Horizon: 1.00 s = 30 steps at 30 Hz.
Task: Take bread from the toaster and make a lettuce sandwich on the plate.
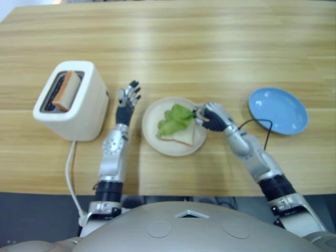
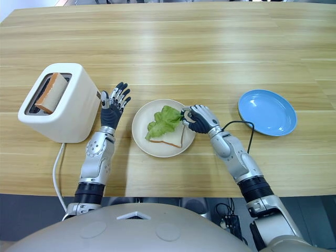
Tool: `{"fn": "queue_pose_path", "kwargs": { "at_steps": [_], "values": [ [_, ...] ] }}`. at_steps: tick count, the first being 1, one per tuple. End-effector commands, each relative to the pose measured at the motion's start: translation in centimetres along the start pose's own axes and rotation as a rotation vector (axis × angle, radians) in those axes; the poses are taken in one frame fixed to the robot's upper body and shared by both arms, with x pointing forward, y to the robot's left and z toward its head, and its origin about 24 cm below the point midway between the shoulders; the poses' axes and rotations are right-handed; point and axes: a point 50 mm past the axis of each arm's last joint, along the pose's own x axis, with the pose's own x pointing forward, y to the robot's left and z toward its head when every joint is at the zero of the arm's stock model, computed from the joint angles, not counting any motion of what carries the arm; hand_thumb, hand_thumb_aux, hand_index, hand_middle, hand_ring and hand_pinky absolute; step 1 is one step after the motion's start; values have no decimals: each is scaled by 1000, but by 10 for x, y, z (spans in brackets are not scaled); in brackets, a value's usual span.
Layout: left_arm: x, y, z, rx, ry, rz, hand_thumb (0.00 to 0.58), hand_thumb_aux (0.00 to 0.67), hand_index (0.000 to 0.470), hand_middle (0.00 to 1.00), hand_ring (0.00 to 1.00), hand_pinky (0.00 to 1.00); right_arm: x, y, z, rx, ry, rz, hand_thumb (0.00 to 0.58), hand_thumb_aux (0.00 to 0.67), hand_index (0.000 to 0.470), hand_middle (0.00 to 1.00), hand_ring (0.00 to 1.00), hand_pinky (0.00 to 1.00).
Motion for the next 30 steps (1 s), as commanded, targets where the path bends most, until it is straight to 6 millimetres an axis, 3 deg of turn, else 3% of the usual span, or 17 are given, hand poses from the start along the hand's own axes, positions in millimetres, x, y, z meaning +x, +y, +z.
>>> {"fn": "queue_pose_path", "kwargs": {
  "at_steps": [1, 4, 9, 10, 11, 12, 16, 21, 26, 28, 30],
  "values": [
    [0, 0, -3, 16, 13, 1, 0, 0, 0, 0, 0, 0, -7, 15, -4, -13, 25, 80, 580, 670, 460, 1000, 1000, 1000],
    [0, -1, -3, 20, 13, -1, 0, 0, 0, 0, 0, 0, -13, 22, -8, -45, 39, 120, 580, 670, 460, 1000, 1000, 1000],
    [-1, 0, -3, 26, 16, 2, 0, 0, 0, 0, 0, 0, -16, 17, -12, -120, 49, 122, 580, 670, 460, 969, 969, 969],
    [-1, 0, -4, 27, 17, 2, 0, 0, 0, 0, 0, 0, -17, 18, -12, -127, 48, 133, 441, 342, 235, 0, 0, 0],
    [-1, 0, -4, 27, 17, 2, 0, 0, 0, 0, 0, 0, -18, 18, -12, -130, 47, 141, 66, 39, 27, 0, 0, 0],
    [-1, 0, -4, 28, 18, 2, 0, 0, 0, 0, 0, 0, -19, 19, -12, -131, 45, 146, 0, 0, 0, 0, 0, 0],
    [-1, 0, -4, 32, 19, -2, 0, 0, 0, 0, 0, 0, -27, 16, -10, -169, 35, 175, 0, 0, 0, 0, 0, 0],
    [-2, 0, -4, 35, 21, -1, 0, 0, 0, 0, 0, 0, -33, -8, -10, -219, 41, 133, 0, 0, 0, 0, 0, 0],
    [-1, 0, -4, 36, 21, -5, 0, 0, 0, 0, 0, 0, -41, -16, -4, -255, 33, 153, 0, 0, 0, 0, 0, 0],
    [-1, 0, -4, 38, 20, -6, 0, 0, 0, 0, 0, 0, -45, -26, -5, -287, 47, 140, 0, 0, 0, 0, 0, 0],
    [-1, 0, -3, 43, 18, -8, 0, 0, 0, 0, 0, 0, -51, -47, -10, -332, 90, 87, 0, 0, 0, 0, 0, 0]
  ]
}}
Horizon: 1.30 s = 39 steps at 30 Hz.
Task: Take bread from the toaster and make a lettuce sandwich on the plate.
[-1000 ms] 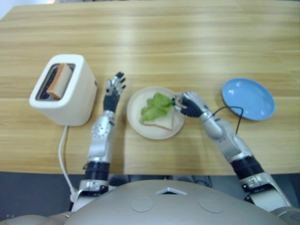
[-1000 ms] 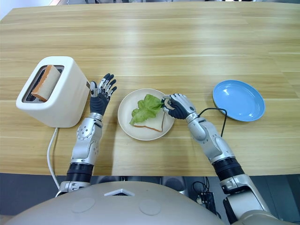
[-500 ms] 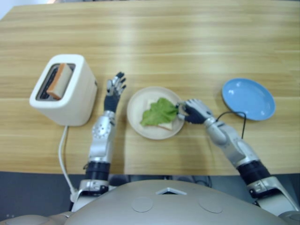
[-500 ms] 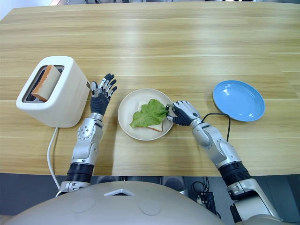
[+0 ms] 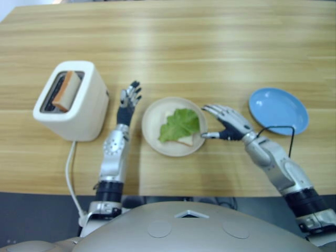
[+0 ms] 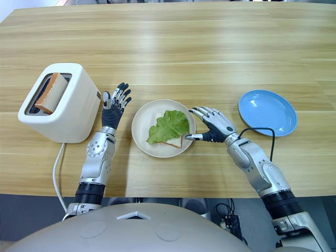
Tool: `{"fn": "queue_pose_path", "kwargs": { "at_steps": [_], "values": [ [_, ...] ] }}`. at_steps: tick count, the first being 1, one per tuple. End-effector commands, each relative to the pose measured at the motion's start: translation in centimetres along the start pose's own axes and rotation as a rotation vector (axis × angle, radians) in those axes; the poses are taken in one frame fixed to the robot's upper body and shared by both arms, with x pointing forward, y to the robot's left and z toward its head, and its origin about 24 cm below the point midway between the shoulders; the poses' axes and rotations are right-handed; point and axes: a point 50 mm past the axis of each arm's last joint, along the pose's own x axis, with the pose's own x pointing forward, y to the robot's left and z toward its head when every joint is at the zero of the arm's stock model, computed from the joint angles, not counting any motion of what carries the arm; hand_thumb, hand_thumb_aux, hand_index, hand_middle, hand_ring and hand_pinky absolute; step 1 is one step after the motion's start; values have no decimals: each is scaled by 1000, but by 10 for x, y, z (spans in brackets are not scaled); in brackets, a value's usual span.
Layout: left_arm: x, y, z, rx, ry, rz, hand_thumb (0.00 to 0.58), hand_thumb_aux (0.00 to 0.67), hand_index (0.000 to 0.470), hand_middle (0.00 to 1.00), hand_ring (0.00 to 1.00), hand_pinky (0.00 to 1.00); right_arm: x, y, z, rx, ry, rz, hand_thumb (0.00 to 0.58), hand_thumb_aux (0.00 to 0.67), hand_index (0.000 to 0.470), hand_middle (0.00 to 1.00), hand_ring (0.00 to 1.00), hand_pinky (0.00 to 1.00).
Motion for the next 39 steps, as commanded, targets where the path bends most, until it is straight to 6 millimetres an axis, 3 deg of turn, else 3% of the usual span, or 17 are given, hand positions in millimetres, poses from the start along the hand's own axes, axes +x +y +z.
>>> {"fn": "queue_pose_path", "kwargs": {
  "at_steps": [1, 5, 8, 11, 14, 16, 18, 22, 24, 26, 31, 36, 39],
  "values": [
    [-1, 1, -2, 16, 16, -3, 0, 0, 0, 0, 0, 0, -15, -36, -20, -89, 98, -79, 0, 0, 0, 0, 0, 0],
    [-1, 0, 16, 94, -49, -28, 0, 0, 0, 0, 0, 0, -32, -79, -35, -109, 185, -250, 0, 0, 0, 0, 0, 0],
    [-6, -3, 64, 218, -217, -71, 0, 0, 0, 0, 0, 0, -36, -83, -43, -55, 224, -311, 0, 0, 0, 0, 0, 0],
    [-18, -5, 124, 277, -380, -135, 0, 0, 0, 0, 0, 0, -36, -62, -50, 32, 263, -295, 0, 0, 0, 0, 0, 0],
    [-37, 3, 184, 395, -519, -147, 0, 0, 0, 0, 0, 0, -31, -24, -53, 119, 296, -217, 0, 0, 0, 0, 0, 0],
    [-49, 13, 210, 542, -567, -125, 0, 0, 0, 0, 0, 0, -29, 0, -51, 162, 303, -159, 0, 0, 0, 0, 0, 0],
    [-51, 34, 220, 649, -515, -67, 0, 0, 0, 0, 0, 0, -29, 16, -49, 178, 302, -126, 0, 0, 0, 0, 0, 0],
    [-48, 83, 217, 861, -301, 127, 0, 0, 0, 0, 0, 0, -35, 38, -49, 169, 315, -77, 0, 0, 0, 0, 0, 0],
    [-49, 101, 207, 1082, -164, 211, 0, 0, 0, 0, 0, 0, -38, 41, -50, 165, 321, -76, 0, 0, 0, 0, 0, 0],
    [-50, 115, 192, 1147, -45, 245, 0, 0, 0, 0, 0, 0, -41, 40, -50, 160, 324, -87, 0, 0, 0, 0, 0, 0],
    [-51, 139, 144, 1327, 241, 259, 0, 0, 0, 0, 0, 0, -44, 47, -49, 145, 329, -84, 0, 0, 0, 0, 0, 0],
    [-58, 149, 117, 1399, 389, 253, 0, 0, 0, 0, 0, 0, -43, 47, -46, 139, 319, -95, 0, 0, 0, 0, 0, 0],
    [-63, 153, 112, 1421, 442, 251, 0, 0, 0, 0, 0, 0, -42, 45, -46, 134, 315, -99, 0, 0, 0, 0, 0, 0]
  ]
}}
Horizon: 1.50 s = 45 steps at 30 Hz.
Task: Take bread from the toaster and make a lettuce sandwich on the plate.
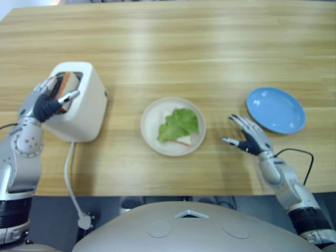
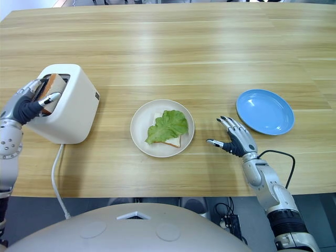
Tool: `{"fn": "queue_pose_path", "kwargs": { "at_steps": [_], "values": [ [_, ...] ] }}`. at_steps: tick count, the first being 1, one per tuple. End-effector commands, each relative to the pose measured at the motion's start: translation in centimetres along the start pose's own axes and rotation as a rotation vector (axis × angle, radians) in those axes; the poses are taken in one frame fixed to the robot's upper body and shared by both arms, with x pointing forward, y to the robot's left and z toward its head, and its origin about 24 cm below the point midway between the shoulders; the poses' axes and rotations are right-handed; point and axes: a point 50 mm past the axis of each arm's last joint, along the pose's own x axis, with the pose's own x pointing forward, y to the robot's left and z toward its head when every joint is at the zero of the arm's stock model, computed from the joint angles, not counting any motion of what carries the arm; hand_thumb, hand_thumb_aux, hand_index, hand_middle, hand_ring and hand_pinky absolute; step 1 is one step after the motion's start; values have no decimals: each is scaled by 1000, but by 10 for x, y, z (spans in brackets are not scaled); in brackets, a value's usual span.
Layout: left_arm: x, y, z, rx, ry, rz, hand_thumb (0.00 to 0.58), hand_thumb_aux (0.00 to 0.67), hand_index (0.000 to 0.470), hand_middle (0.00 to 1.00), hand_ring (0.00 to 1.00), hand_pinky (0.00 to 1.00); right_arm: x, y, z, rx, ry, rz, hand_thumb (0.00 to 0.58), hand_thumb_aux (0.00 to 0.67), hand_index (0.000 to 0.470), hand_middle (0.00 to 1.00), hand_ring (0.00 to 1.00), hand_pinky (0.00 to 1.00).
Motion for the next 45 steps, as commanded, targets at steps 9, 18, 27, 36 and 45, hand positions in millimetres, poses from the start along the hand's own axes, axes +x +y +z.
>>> {"fn": "queue_pose_path", "kwargs": {
  "at_steps": [9, 18, 27, 36, 45],
  "values": [
    [-6, 2, -22, 121, 119, -32, 498, 418, 287, 0, 0, 0, -3, 3, 2, 1, -9, 8, 0, 0, 0, 0, 0, 0],
    [-12, 32, -11, 110, 68, 104, 580, 670, 460, 1000, 1000, 1000, -3, 3, 2, 1, -5, 8, 0, 0, 0, 0, 0, 0],
    [-27, 81, 36, -14, -212, 457, 580, 670, 460, 1000, 1000, 1000, -2, 4, 1, 4, -1, 8, 0, 0, 0, 0, 0, 0],
    [-56, 111, 109, -289, -715, 640, 580, 670, 460, 1000, 1000, 1000, 0, 6, 3, 28, 1, -2, 0, 0, 0, 0, 0, 0],
    [-3, 32, 138, -501, -865, -163, 580, 670, 460, 1000, 1000, 1000, 1, -6, -6, 119, 45, -79, 0, 0, 0, 0, 0, 0]
  ]
}}
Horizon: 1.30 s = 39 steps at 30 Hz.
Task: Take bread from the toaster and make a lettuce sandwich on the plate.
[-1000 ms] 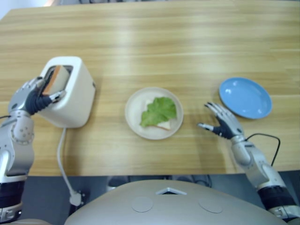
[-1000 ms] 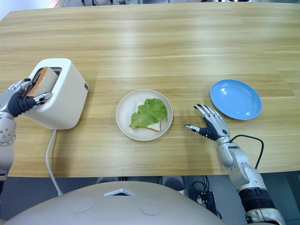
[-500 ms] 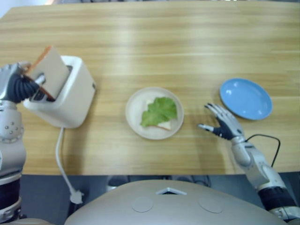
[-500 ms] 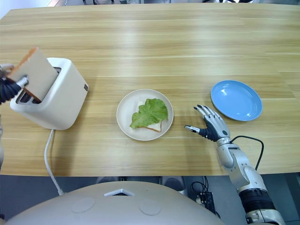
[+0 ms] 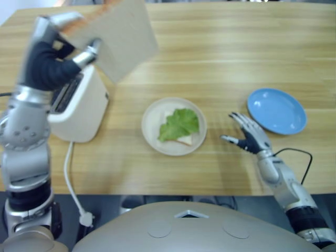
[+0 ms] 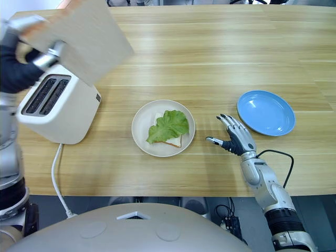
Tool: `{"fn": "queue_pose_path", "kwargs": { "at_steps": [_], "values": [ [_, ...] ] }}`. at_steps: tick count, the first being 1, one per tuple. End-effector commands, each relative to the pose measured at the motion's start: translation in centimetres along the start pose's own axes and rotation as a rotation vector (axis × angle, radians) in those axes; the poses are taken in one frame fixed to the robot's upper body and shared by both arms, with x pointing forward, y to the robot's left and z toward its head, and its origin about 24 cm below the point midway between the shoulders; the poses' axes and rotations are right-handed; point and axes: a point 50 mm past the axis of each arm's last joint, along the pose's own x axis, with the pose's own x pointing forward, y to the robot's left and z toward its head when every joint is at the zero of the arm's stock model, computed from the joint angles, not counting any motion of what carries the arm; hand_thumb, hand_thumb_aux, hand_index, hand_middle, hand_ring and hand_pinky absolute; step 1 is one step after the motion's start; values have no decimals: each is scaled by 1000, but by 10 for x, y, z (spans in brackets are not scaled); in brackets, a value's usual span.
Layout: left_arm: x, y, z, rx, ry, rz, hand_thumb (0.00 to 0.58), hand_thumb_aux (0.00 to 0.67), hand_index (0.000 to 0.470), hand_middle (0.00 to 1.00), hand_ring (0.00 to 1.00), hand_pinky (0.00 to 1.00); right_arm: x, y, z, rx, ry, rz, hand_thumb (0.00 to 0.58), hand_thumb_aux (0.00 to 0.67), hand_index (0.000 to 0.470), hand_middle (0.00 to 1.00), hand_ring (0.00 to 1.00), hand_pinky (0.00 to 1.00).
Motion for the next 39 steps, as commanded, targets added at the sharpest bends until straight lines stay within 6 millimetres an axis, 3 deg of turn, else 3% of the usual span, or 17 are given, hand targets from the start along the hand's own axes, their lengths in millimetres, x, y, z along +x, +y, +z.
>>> {"fn": "queue_pose_path", "kwargs": {
  "at_steps": [1, 4, 8, 15, 22, 27, 39],
  "values": [
    [8, -36, -30, -135, 66, -292, 580, 670, 460, 1000, 1000, 1000, -1, -7, -8, 65, 43, -48, 0, 0, 0, 0, 0, 0],
    [13, -66, -48, -190, 69, -459, 580, 670, 460, 1000, 1000, 1000, 0, -14, -12, 82, 58, -81, 0, 0, 0, 0, 0, 0],
    [20, -120, -76, -214, 80, -687, 580, 670, 460, 1000, 1000, 1000, 1, -20, -15, 92, 65, -105, 0, 0, 0, 0, 0, 0],
    [40, -164, -83, -284, 25, -870, 580, 670, 460, 1000, 1000, 1000, -1, -13, -16, 101, 68, -86, 0, 0, 0, 0, 0, 0],
    [55, -183, -80, -312, -2, -927, 580, 670, 460, 1000, 1000, 1000, 1, -11, -14, 95, 64, -75, 0, 0, 0, 0, 0, 0],
    [62, -185, -84, -287, 8, -926, 580, 670, 460, 1000, 1000, 1000, 1, -11, -11, 87, 49, -66, 0, 0, 0, 0, 0, 0],
    [48, -196, -116, -166, 150, -986, 580, 670, 460, 1000, 1000, 1000, 2, -19, 8, 48, -43, -51, 0, 0, 0, 0, 0, 0]
  ]
}}
